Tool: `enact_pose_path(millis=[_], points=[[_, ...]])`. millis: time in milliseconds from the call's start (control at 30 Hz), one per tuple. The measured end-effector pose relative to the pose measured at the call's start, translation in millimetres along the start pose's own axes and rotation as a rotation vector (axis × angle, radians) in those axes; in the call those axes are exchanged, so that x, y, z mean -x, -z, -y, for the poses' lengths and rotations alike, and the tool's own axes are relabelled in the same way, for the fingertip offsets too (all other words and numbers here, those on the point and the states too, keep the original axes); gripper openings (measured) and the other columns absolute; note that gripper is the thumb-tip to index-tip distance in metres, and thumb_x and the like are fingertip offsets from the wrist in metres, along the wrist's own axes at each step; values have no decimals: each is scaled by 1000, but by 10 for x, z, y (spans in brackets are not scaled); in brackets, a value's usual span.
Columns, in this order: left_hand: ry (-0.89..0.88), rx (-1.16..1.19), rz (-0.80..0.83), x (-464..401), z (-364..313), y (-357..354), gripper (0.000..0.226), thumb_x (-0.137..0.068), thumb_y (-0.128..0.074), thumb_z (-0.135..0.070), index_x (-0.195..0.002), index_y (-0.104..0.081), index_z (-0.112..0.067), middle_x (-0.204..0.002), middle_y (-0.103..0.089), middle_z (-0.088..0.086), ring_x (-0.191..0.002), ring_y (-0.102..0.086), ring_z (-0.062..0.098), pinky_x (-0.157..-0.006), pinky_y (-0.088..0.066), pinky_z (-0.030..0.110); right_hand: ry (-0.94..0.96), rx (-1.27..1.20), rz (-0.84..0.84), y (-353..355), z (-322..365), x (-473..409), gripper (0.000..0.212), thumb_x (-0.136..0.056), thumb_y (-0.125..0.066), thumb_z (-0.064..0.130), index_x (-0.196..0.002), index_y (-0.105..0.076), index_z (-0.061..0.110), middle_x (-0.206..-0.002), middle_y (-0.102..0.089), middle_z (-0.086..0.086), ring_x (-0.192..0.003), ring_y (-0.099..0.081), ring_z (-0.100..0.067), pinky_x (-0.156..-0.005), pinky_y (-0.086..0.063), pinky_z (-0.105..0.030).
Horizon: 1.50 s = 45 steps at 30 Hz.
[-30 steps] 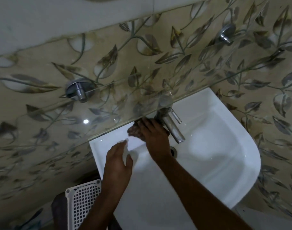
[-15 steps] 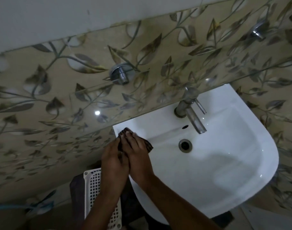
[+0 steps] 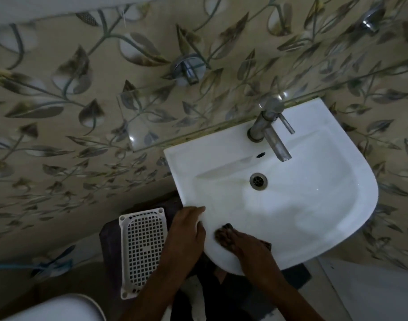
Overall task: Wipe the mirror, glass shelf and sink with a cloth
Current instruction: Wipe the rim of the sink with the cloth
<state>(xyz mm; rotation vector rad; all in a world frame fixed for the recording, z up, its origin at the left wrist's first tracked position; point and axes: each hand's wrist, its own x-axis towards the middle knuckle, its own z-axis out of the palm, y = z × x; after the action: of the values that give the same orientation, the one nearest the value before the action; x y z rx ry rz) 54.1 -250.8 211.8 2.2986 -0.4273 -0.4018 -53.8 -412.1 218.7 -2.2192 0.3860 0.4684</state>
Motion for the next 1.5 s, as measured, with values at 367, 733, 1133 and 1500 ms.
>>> enact_pose_path(millis=[367,733,1133,1500], points=[[-35,-15,-23,-88,74,197,38,-92,-54,-8,-130,-56,-13,-133,-55,9,-123,-51,23,-108,-39,35,-162,-249,-265,-351,593,-1237,53,-106,-31,12,-155,-11,3,-163,-19,-16,-149,-22,-30,-123,-16,-44],[-125,33,11,108,-54,119,33,-93,-53,-16,-126,-60,-15,-127,-59,0,-119,-53,14,-106,-41,30,-35,-11,-9,-132,-302,-49,41,-105,-48,16,-145,-43,23,-144,-52,2,-133,-47,-10,-95,-20,8],[-105,-13,-51,-176,-35,-47,43,-92,-48,-18,-132,-53,-3,-132,-57,16,-123,-51,26,-109,-24,20,-12,-241,-203,-393,322,-836,46,-106,-39,20,-151,-34,9,-152,-43,-13,-140,-41,-26,-116,-35,-40],[-103,-42,54,-239,-156,-229,40,-94,-54,-13,-134,-54,-12,-138,-53,6,-129,-46,21,-114,-30,31,-19,353,-343,-72,-399,-1509,51,-99,-48,12,-148,-33,10,-136,-39,-19,-120,-40,-37,-96,-46,-50]])
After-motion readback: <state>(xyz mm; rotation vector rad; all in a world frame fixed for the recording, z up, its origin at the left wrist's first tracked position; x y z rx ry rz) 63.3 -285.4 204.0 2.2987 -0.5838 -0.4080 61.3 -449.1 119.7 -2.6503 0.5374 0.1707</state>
